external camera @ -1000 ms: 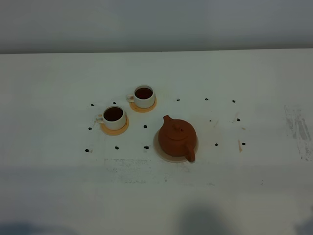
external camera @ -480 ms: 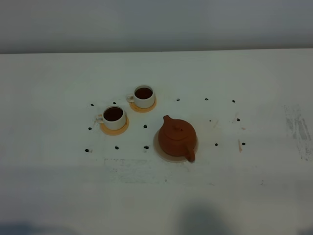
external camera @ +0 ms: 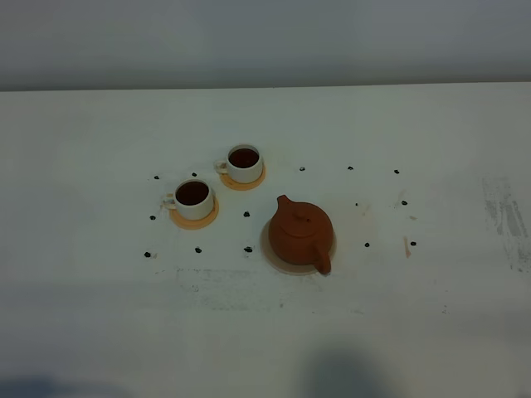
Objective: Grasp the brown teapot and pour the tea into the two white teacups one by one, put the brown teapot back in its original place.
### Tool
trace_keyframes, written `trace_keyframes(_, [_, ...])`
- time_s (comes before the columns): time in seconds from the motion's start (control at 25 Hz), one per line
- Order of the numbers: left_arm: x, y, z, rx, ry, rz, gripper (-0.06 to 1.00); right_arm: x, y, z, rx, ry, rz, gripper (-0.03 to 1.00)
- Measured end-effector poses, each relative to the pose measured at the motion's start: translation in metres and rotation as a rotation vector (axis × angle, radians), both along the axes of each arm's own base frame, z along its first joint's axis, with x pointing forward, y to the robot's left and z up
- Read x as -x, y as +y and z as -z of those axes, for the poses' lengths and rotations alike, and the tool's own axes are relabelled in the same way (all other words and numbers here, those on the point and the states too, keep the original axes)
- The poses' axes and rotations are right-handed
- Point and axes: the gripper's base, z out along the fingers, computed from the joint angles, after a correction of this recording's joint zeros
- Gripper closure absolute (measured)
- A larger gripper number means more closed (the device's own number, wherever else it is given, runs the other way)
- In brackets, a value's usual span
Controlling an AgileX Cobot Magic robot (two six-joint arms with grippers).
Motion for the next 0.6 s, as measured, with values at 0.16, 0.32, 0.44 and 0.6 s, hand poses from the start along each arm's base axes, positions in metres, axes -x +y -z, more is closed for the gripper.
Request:
trace_keyframes(0.16, [0.000,0.000,0.000,0.000,0.000,0.000,0.41,0.007,0.000,0.000,0.003,-0.047,-0.001,0.77])
trace_keyframes(0.32, [0.000,0.000,0.000,0.000,0.000,0.000,0.41,0.014,0.001,0.000,0.004,-0.092,0.001,0.77])
trace_keyframes(0.44, [0.000,0.000,0.000,0.000,0.000,0.000,0.41,0.020,0.001,0.000,0.005,-0.123,0.001,0.77])
trace_keyframes(0.6, [0.000,0.000,0.000,0.000,0.000,0.000,0.41,0.023,0.001,0.001,0.006,-0.141,0.001,0.77])
